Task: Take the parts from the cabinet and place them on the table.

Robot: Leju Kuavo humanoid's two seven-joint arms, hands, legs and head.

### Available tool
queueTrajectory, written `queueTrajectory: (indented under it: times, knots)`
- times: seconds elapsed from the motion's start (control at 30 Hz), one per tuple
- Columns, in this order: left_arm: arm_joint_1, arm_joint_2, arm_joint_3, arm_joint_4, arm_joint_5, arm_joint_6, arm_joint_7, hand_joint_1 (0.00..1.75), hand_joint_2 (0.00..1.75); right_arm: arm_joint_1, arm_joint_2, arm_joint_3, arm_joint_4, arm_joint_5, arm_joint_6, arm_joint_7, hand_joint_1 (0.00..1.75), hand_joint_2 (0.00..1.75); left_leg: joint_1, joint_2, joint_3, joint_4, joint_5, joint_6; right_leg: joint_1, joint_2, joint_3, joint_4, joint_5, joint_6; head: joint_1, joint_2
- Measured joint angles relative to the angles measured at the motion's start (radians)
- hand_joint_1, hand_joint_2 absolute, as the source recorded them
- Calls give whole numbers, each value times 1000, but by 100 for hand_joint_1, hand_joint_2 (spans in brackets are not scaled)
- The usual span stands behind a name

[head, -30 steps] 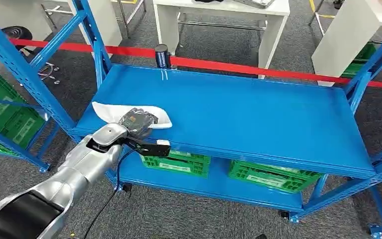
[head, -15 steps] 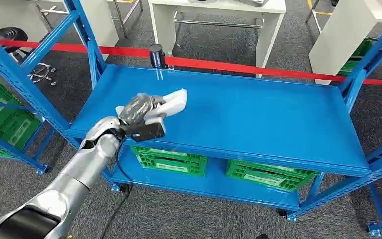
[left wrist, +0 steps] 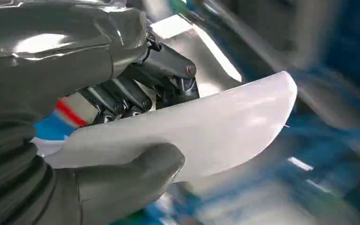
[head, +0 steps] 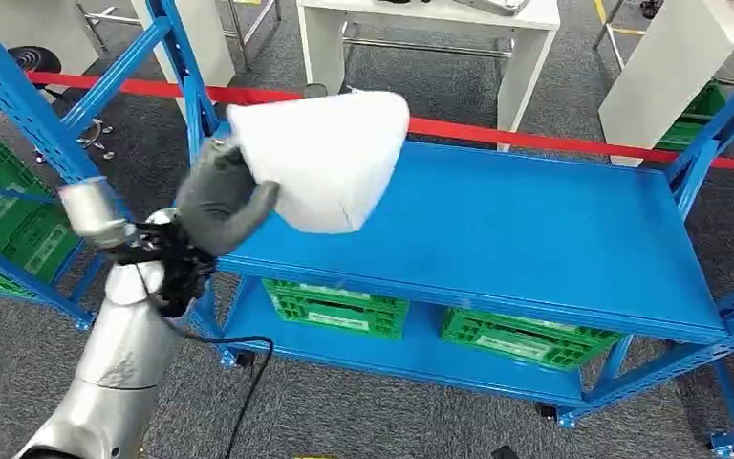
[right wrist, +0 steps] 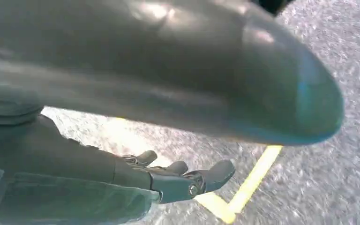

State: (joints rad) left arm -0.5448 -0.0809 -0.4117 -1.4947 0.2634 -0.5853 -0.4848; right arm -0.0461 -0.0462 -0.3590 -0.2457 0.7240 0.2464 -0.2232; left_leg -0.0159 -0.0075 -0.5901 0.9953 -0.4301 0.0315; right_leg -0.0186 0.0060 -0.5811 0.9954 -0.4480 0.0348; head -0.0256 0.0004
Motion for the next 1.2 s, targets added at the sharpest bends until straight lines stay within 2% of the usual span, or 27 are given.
queueTrajectory:
  times: [0.1, 0.13, 0.17, 0.27, 0.3, 0.33, 0.37, 0.43, 0.47, 0.5, 0.6, 0.63, 0.67, 0.7, 0.73, 0.77, 0.8, 0.83, 0.87, 0.93, 0.97, 1.0, 1.03, 1.1, 1.13, 1.17, 1.2]
  knots:
    - [3, 5, -56, -103, 139, -35, 24, 173, 175, 0, 3, 0, -3, 3, -9, 0, 0, 0, 3, 0, -1, 1, 1, -8, 5, 0, -1, 1, 2, -17, 2, 0]
    - [1, 11, -78, -135, 194, -43, 42, 173, 175, 0, 5, 0, -5, 4, -9, 0, 0, 0, 7, 0, -12, 11, -8, -14, -6, 0, 2, -2, 6, -23, 2, 0]
    - [-4, 15, -98, -162, 249, -50, 60, 173, 175, 0, 5, -1, -7, 3, -9, 0, 0, 0, 7, 2, -20, 42, -37, -23, -6, -1, 3, -1, 9, -27, -2, 0]
    - [-12, 27, -162, -221, 369, -64, 106, 173, 175, 3, 5, -5, -11, 3, -5, 0, 0, 0, 19, 2, -114, 278, -162, -37, -5, -1, -1, 0, 10, -30, -4, 0]
    - [-11, 32, -184, -237, 387, -66, 119, 173, 175, 4, 5, -6, -11, 2, -5, 1, 0, 0, 20, 2, -132, 326, -177, -39, -5, -2, -2, 0, 11, -30, -4, 0]
    - [-11, 35, -205, -253, 398, -69, 127, 173, 175, 5, 6, -9, -11, 1, -5, 5, 0, 0, 21, 2, -126, 325, -168, -39, -5, -2, -2, 0, 11, -30, -4, 0]
    - [-11, 37, -221, -267, 406, -71, 129, 173, 175, 4, 8, -13, -11, -1, -5, 6, 0, 0, 21, 2, -95, 274, -138, -37, -5, -2, -3, 1, 13, -32, -4, 0]
    - [-17, 42, -242, -292, 413, -81, 127, 173, 175, 3, 11, -16, -11, -4, -8, 8, 0, 0, 19, 2, 11, 87, -57, -26, -3, 1, -1, 1, 15, -29, -4, 0]
    - [-23, 43, -249, -299, 416, -86, 123, 173, 175, 3, 16, -18, -11, -5, -9, 8, 0, 0, 15, 1, 49, 13, -50, -15, -5, 1, -1, 0, 17, -26, -4, 0]
    - [-27, 44, -257, -304, 418, -88, 119, 173, 175, 2, 20, -19, -11, -5, -9, 9, 0, 0, 11, 1, 60, 3, -49, -13, 4, 1, -8, 3, 21, -20, -3, 0]
    - [-28, 50, -268, -312, 420, -94, 116, 173, 175, 3, 22, -21, -11, -6, -10, 14, 0, 0, 6, 0, 49, 6, -39, -2, -2, 0, -12, -3, 34, 0, -3, 0]
    - [-30, 51, -271, -315, 420, -94, 115, 173, 175, 2, 23, -21, -11, -6, -10, 14, 0, 0, 15, 4, 49, -13, -23, 7, 1, 0, -16, 2, 31, 5, -3, 0]
    - [-32, 51, -275, -316, 420, -94, 114, 173, 175, 3, 24, -21, -11, -6, -10, 14, 0, 0, 15, 8, 46, -17, -14, 12, -1, -2, -30, 21, 7, -1, -2, 0]
    - [-34, 52, -279, -317, 420, -94, 114, 173, 175, 2, 23, -21, -12, -6, -10, 15, 0, 0, 15, 8, 35, -18, -5, 21, -1, -1, -56, 81, -41, -11, 0, 0]
    - [-33, 52, -281, -318, 420, -94, 114, 173, 175, 2, 23, -22, -12, -6, -10, 15, 0, 0, 13, 8, 24, -18, 3, 22, 0, -1, -84, 157, -83, -16, 1, 0]
    - [-33, 53, -285, -318, 420, -94, 114, 173, 175, 2, 22, -22, -12, -6, -11, 16, 0, 0, 11, 8, 11, -17, 11, 24, 0, -2, -116, 244, -124, -18, 1, 0]
    - [-33, 54, -288, -318, 418, -97, 114, 173, 175, 2, 21, -23, -12, -8, -11, 16, 0, 0, 10, 8, 0, -16, 19, 24, -1, -2, -134, 307, -145, -14, 2, 0]
    - [-33, 55, -291, -318, 416, -100, 114, 173, 175, 3, 21, -24, -11, -14, -10, 17, 0, 0, 9, 8, -11, -16, 27, 23, -1, -2, -128, 325, -144, -6, 1, 0]
    - [-33, 56, -296, -318, 417, -101, 118, 173, 175, 3, 21, -29, -11, -23, -10, 17, 0, 0, 9, 8, -20, -15, 34, 22, -1, -2, -101, 294, -127, 5, 2, 0]
    - [-33, 54, -316, -322, 424, -92, 133, 173, 175, 3, 19, -48, -11, -47, -8, 18, 0, 0, 9, 7, -40, -10, 47, 16, -3, -2, 12, 125, -68, 25, 2, 0]
    - [-34, 51, -328, -324, 426, -80, 141, 173, 175, 3, 16, -59, -11, -64, -4, 22, 0, 0, 9, 6, -48, -3, 52, 12, -5, -4, 76, 29, -62, 23, 2, 0]
    - [-35, 49, -337, -327, 426, -67, 144, 173, 175, 4, 13, -71, -11, -75, 0, 29, 0, 0, 2, 6, -58, 3, 56, 7, 3, -2, 99, -19, -81, 9, 2, 0]
    - [-36, 46, -349, -328, 422, -51, 146, 173, 175, 12, 8, -84, -9, -85, 2, 42, 0, 0, 3, 5, -57, 3, 63, 2, 3, 2, 86, -5, -67, 0, -1, 0]
    - [-36, 47, -363, -333, 407, -27, 141, 173, 175, 23, -9, -107, -4, -94, 7, 83, 0, 0, 5, 5, -60, 5, 75, -7, 5, 4, 79, -1, -65, -6, 2, 0]
    - [-35, 51, -367, -333, 392, -17, 135, 173, 175, 35, -21, -120, -3, -98, 7, 113, 0, 0, 2, 1, -64, 6, 83, -13, -3, 1, 65, -7, -55, -20, 2, 0]
    - [-34, 55, -369, -335, 381, -11, 129, 173, 175, 39, -31, -130, -2, -102, 7, 142, 0, 0, 6, 0, -74, 16, 57, -18, -5, -4, 66, -6, -45, -27, 7, 0]
    - [-33, 61, -373, -338, 367, -4, 126, 173, 175, 44, -45, -142, -2, -103, 7, 178, 0, 0, 9, 2, -88, 55, 1, -26, -6, -4, 55, -6, -37, -37, 0, 0]
